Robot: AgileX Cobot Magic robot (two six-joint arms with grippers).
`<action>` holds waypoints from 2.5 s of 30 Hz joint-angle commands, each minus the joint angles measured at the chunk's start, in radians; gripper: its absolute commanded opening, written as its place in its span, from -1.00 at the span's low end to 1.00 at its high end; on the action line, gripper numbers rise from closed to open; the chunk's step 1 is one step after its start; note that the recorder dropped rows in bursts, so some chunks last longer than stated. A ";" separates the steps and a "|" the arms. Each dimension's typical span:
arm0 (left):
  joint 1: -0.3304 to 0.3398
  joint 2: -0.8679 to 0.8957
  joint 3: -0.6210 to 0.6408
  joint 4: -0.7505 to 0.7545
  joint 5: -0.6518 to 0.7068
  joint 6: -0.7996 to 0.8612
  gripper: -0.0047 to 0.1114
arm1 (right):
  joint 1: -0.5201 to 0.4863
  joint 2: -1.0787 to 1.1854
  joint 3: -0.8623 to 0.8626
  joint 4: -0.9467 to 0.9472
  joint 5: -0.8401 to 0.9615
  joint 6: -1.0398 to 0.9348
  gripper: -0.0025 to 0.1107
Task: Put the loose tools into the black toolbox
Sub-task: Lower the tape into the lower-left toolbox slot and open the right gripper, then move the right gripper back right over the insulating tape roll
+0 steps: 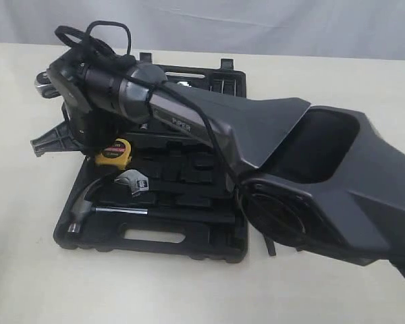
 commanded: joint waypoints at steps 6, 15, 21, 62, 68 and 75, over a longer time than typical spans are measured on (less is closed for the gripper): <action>-0.006 0.004 -0.005 0.004 0.001 -0.001 -0.92 | -0.003 -0.045 0.006 -0.086 0.059 -0.038 -0.96; -0.006 0.004 -0.005 0.004 0.001 -0.001 -0.92 | -0.003 -0.003 0.006 -0.084 0.115 -0.038 -0.96; -0.006 0.004 -0.005 0.004 0.001 -0.001 -0.92 | -0.003 -0.046 0.006 -0.071 0.125 -0.048 -0.96; -0.006 0.004 -0.005 -0.004 0.001 -0.001 -0.92 | -0.560 -0.794 1.226 -0.023 -0.230 -0.050 -0.96; -0.006 0.004 -0.005 -0.004 0.001 -0.001 -0.92 | -0.560 -0.769 1.213 -0.023 -0.306 -0.089 -0.70; -0.006 0.004 -0.005 -0.004 0.001 -0.001 -0.92 | -0.560 -0.759 1.213 -0.023 -0.379 -0.089 0.22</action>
